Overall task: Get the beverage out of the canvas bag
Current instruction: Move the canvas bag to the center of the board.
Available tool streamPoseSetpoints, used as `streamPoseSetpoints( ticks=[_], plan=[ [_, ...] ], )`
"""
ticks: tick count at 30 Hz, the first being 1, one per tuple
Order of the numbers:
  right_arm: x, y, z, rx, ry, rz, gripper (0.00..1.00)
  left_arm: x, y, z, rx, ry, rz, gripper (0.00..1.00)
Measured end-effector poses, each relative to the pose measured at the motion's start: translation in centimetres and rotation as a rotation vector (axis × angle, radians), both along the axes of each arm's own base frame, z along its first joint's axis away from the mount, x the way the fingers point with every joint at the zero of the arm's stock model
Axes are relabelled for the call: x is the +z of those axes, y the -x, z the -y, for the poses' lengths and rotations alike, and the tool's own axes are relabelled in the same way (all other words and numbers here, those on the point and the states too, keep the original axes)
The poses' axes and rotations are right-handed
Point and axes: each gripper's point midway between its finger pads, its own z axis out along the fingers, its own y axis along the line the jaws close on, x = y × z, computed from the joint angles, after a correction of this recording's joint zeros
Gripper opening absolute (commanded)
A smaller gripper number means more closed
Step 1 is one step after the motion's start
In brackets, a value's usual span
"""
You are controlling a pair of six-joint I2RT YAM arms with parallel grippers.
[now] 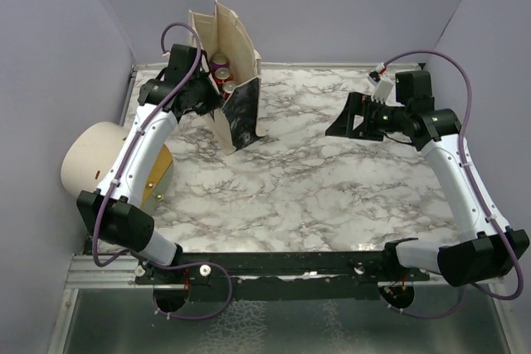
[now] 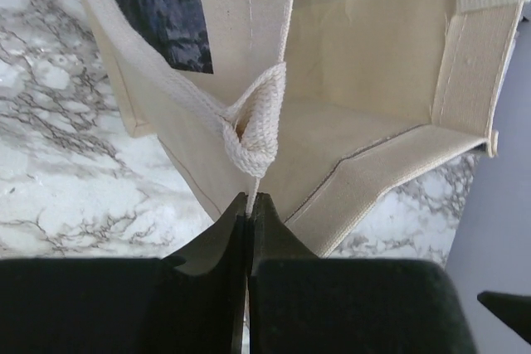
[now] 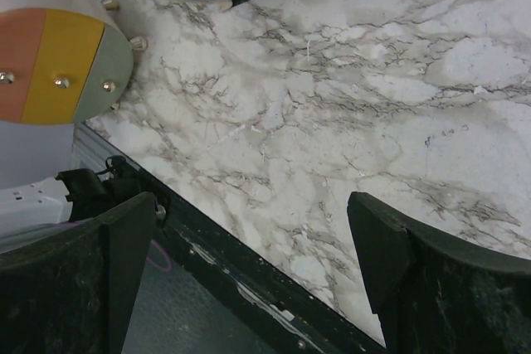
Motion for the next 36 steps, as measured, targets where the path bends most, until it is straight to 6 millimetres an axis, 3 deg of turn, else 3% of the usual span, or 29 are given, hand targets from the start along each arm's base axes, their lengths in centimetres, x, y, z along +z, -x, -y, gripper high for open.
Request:
streamPoseSetpoints(
  ticks=[6, 12, 23, 25, 29, 33, 36],
  plan=[
    [0.3, -0.4, -1.4, 0.027, -0.031, 0.008, 0.99, -0.2, 2.8, 0.7, -0.062, 0.059, -0.014, 0.00],
    [-0.3, -1.7, -5.8, 0.096, -0.048, -0.052, 0.99, 0.0, 5.9, 1.7, -0.143, 0.125, -0.039, 0.00],
    [6.0, -4.7, -17.0, 0.208, -0.073, 0.089, 0.99, -0.1, 10.9, 1.8, -0.220, 0.180, -0.070, 0.00],
    [6.9, -5.2, -18.5, 0.217, -0.069, 0.113, 0.94, -0.2, 11.6, 1.7, -0.221, 0.181, -0.074, 0.00],
    [7.6, -6.6, -21.0, 0.215, -0.029, 0.157, 0.71, -0.2, 12.5, 1.5, -0.223, 0.182, -0.081, 0.00],
    [5.8, -7.4, -21.3, 0.168, 0.079, 0.159, 0.55, -0.2, 13.0, 1.5, -0.228, 0.184, -0.089, 0.00],
    [3.6, -5.9, -21.6, 0.183, 0.163, 0.129, 0.30, -0.2, 13.0, 1.5, -0.231, 0.186, -0.090, 0.00]
  ],
)
